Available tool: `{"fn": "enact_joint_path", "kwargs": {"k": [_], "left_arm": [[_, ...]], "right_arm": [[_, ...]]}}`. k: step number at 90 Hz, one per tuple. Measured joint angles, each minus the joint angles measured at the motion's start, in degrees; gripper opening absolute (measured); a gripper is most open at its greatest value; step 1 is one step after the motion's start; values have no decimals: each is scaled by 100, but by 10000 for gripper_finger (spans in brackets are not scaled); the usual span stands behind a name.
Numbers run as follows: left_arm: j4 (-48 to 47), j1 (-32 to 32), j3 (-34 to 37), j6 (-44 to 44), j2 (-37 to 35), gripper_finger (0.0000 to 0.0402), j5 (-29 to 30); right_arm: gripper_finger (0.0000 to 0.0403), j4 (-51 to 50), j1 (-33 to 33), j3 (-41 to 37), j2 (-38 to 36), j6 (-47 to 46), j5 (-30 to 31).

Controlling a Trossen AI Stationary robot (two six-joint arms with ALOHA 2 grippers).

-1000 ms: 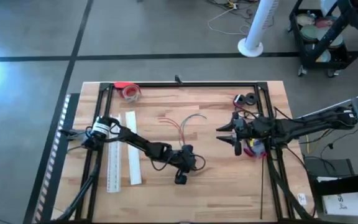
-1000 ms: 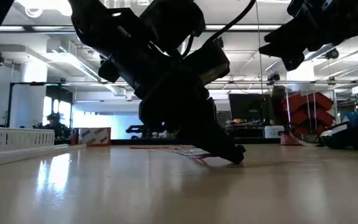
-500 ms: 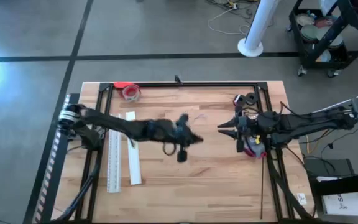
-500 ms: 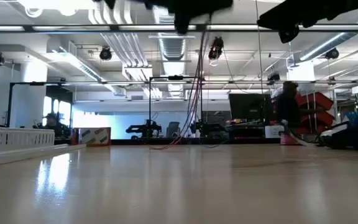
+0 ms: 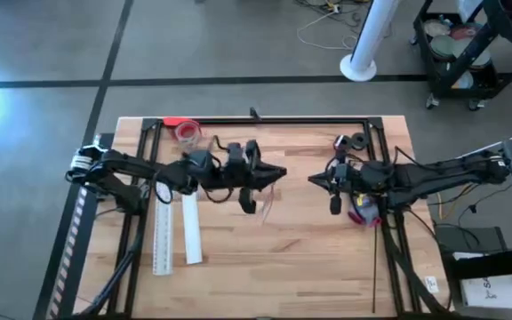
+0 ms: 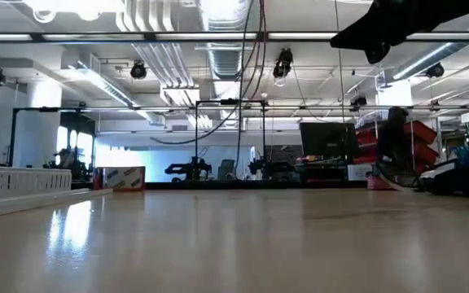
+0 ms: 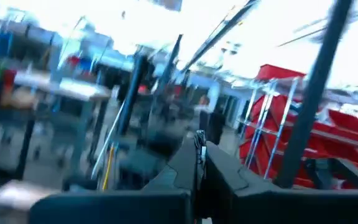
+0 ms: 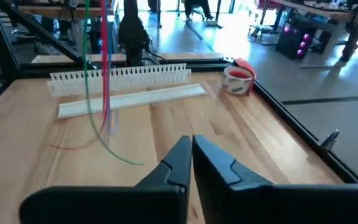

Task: Ziptie cables
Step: Wrap the black zip tie around the cables

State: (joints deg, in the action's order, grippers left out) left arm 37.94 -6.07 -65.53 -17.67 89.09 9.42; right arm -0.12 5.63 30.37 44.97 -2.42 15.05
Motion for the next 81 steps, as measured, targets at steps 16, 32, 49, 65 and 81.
{"fn": "enact_joint_path", "kwargs": {"k": [16, 32, 49, 65, 81], "left_arm": [[-217, 158, 535, -136, 711, 0, 1511], [130, 906, 641, -110, 1543, 1, 1602], [1190, 1571, 655, -611, 2714, 2, 1512], [1011, 1981, 692, -982, 3333, 2, 1562], [120, 2029, 880, -553, 2888, 2, 1342]], "right_arm": [[0, -349, 9, 0, 4, -219, -46], [0, -910, 13, 104, 4, -585, -59], [0, -1817, 85, 489, 11, -1252, -767], [0, -1955, 377, 540, 22, -1972, -1405], [0, -1921, 503, 522, 22, -2057, -1353]]}}
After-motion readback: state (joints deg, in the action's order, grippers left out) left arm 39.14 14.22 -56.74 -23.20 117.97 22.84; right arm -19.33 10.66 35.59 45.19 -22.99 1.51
